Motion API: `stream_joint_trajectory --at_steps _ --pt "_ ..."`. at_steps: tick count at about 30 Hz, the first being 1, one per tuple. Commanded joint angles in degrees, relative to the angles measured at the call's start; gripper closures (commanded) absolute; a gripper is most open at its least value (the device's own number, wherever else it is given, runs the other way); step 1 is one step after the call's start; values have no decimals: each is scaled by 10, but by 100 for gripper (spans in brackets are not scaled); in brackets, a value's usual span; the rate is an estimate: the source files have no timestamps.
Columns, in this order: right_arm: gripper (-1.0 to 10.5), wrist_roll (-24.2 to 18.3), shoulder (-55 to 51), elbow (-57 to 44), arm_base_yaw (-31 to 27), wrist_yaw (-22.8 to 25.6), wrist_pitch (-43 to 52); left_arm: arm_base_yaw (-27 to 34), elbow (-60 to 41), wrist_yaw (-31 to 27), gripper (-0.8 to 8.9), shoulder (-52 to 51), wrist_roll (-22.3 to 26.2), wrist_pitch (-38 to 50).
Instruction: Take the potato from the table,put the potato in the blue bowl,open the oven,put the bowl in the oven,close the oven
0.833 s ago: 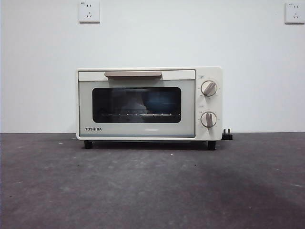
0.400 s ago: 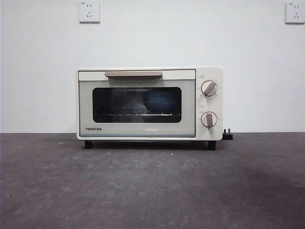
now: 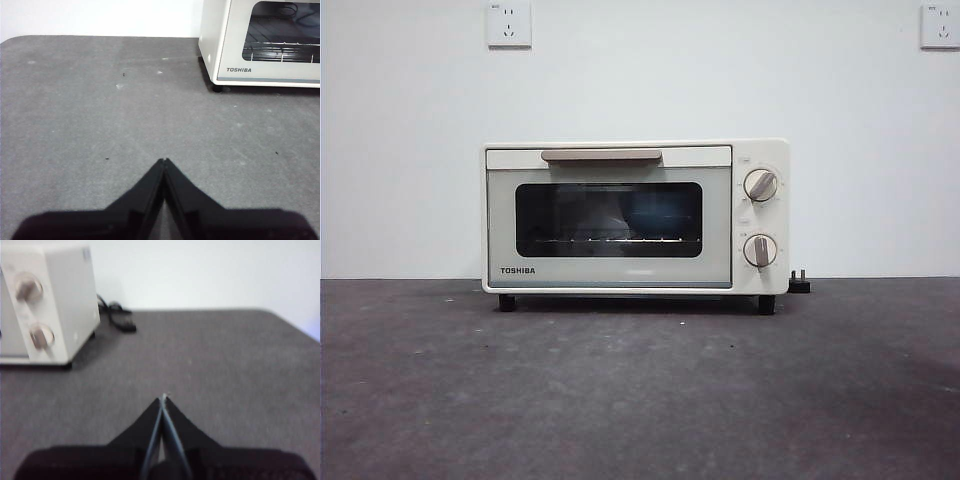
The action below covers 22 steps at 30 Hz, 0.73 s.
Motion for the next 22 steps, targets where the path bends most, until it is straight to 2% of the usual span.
stream_joint_trajectory --at_steps 1,22 --pt "946 6 -2 -5 -1 3 -13 2 -5 -2 817 0 -3 3" --pt "946 6 -1 -4 -1 3 -33 2 -5 -2 817 1 -3 3"
